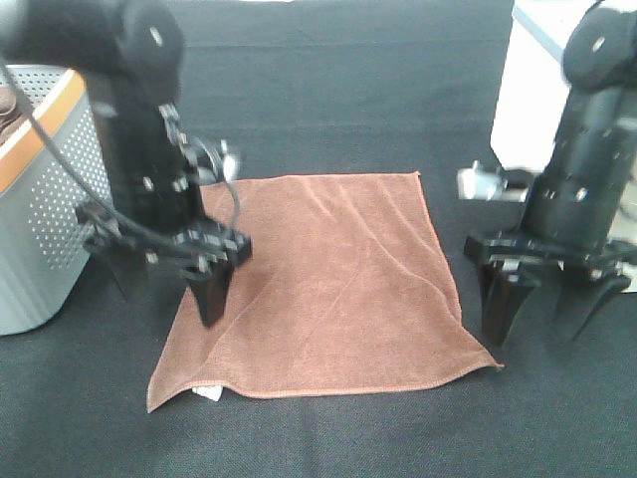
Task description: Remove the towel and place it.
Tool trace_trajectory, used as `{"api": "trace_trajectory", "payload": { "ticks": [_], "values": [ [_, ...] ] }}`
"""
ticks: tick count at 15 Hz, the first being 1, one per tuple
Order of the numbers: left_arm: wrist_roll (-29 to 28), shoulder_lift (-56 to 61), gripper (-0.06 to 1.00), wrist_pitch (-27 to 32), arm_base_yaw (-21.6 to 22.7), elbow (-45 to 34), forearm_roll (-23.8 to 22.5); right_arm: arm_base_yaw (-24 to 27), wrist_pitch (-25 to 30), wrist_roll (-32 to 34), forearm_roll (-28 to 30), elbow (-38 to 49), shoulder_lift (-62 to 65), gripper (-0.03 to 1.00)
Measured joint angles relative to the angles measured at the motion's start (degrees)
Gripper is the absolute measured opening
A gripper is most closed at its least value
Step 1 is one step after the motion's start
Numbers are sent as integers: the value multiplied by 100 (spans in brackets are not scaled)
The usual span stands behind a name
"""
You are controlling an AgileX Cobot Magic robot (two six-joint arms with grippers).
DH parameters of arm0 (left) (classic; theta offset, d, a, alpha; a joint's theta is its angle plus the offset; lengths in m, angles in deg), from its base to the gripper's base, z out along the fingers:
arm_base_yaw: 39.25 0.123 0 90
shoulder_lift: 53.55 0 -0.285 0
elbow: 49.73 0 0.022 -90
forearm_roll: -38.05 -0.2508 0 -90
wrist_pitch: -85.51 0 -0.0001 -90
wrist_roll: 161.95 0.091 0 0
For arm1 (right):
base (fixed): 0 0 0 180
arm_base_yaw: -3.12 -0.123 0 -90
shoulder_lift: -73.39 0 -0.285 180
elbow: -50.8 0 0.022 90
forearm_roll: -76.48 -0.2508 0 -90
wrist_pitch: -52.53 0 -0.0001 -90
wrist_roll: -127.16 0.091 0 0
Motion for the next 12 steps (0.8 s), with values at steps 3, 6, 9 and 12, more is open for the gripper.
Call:
{"api": "trace_trajectory", "payload": {
  "ticks": [3, 6, 9, 12],
  "values": [
    [0, 751, 80, 0, 0, 0, -46, 11, 57, 0, -212, 0, 871, 74],
    [0, 1432, 80, 0, 0, 0, -52, 11, 80, 0, -315, 0, 1473, 74],
    [0, 2951, 80, 23, 0, 0, -166, 11, 92, 0, -321, 0, 2722, 74],
    [-138, 4251, 80, 40, 0, 0, -435, 11, 109, 0, -321, 0, 4097, 74]
  ]
}}
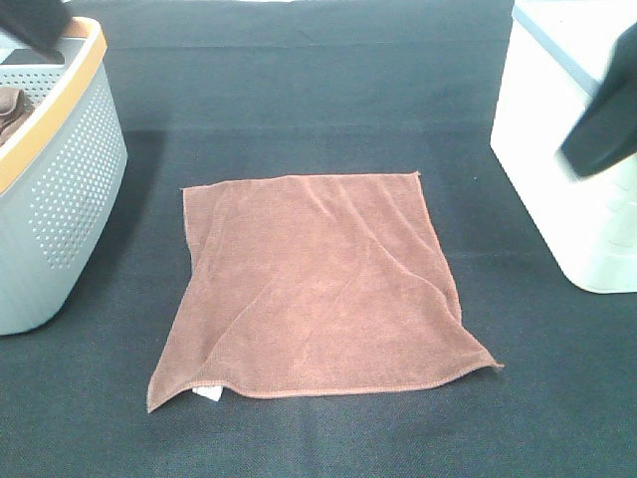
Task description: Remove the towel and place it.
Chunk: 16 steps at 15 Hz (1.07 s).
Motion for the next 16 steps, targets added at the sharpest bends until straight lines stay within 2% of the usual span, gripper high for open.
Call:
{"api": "trace_trajectory", "payload": {
  "ticks": [2, 3, 4, 6, 10, 12, 13, 14, 16],
  "values": [
    [-34, 928, 80, 0, 0, -138, -120, 0, 11, 0, 0, 23, 762, 74],
    [-34, 1501, 80, 0, 0, -476, -120, 0, 6, 0, 23, 218, 1324, 74],
    [-34, 1501, 80, 0, 0, -476, -120, 0, 6, 0, 23, 218, 1324, 74],
    [-34, 2269, 80, 0, 0, -1312, -126, 0, 11, 0, 195, 745, 2051, 74],
    [-103, 3885, 80, 6, 0, -3438, -103, 0, 11, -46, 527, 2361, 3552, 74],
    [-115, 4521, 80, -40, 0, -4440, -103, 0, -292, -63, 527, 3140, 4160, 74],
    [-115, 4521, 80, -40, 0, -4440, -103, 0, -292, -63, 527, 3140, 4160, 74],
    [-57, 4733, 80, -149, 0, -4778, -97, 0, -464, -63, 527, 3415, 4389, 74],
    [138, 5036, 80, -665, 0, -5157, -29, 0, -739, -63, 527, 3633, 4750, 74]
  ]
}}
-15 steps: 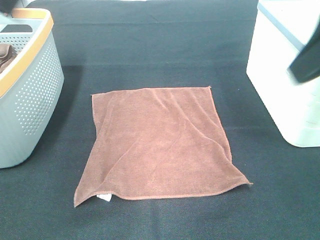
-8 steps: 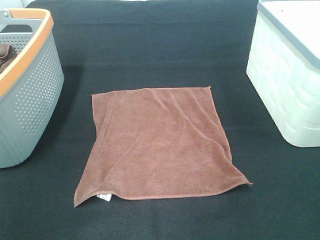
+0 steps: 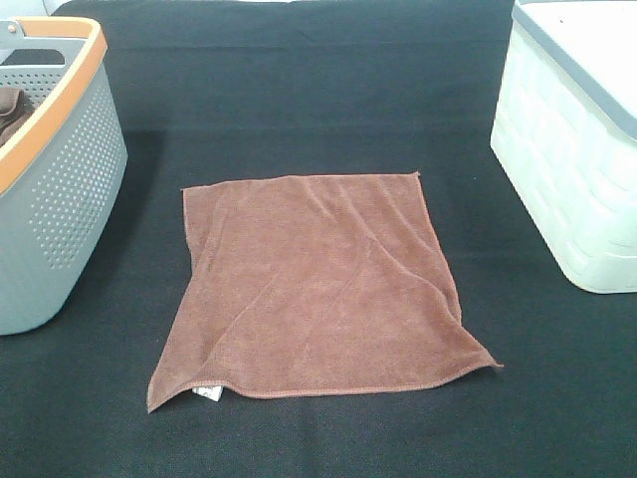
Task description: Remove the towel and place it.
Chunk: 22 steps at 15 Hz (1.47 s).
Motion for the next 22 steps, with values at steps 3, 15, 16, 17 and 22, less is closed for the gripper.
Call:
{"api": "trace_trajectory", "payload": {
  "ticks": [3, 15, 16, 17, 22],
  "values": [
    [407, 34, 80, -281, 0, -132, 69, 0, -69, 0, 29, 6, 74, 74],
    [596, 34, 80, -281, 0, -172, 92, 0, -74, 0, 86, 6, 74, 74],
    [596, 34, 80, -281, 0, -172, 92, 0, -74, 0, 86, 6, 74, 74],
    [602, 34, 80, -281, 0, -172, 92, 0, -74, 0, 86, 6, 74, 74],
    [602, 309, 80, -281, 1851, -172, 109, 1043, -74, 0, 80, 11, 596, 74]
  ]
}}
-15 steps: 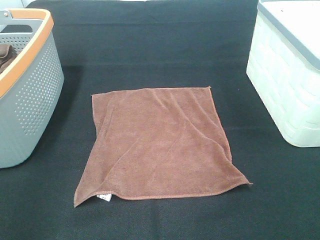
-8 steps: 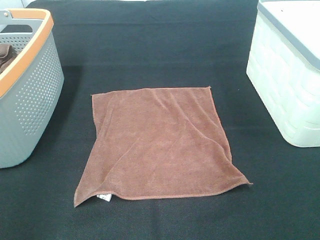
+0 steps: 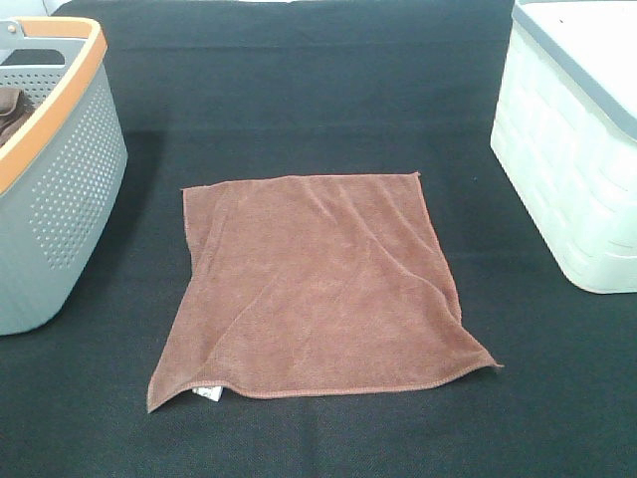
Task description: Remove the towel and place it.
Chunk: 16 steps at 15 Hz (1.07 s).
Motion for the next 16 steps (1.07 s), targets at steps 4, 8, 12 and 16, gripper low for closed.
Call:
{"api": "trace_trajectory", "payload": {
  "ticks": [4, 8, 12, 16],
  "values": [
    [0, 1266, 80, 6, 1163, 0, -29, 355, 0, 0, -11, 0, 980, 74],
    [0, 1799, 80, 6, 1238, 0, -29, 355, 6, 0, -63, 0, 1215, 74],
    [0, 1811, 80, 6, 1243, 0, -29, 355, 6, 0, -86, 0, 1232, 74],
    [0, 1811, 80, 6, 1243, 0, -29, 355, 6, 0, -86, 0, 1232, 74]
  ]
}}
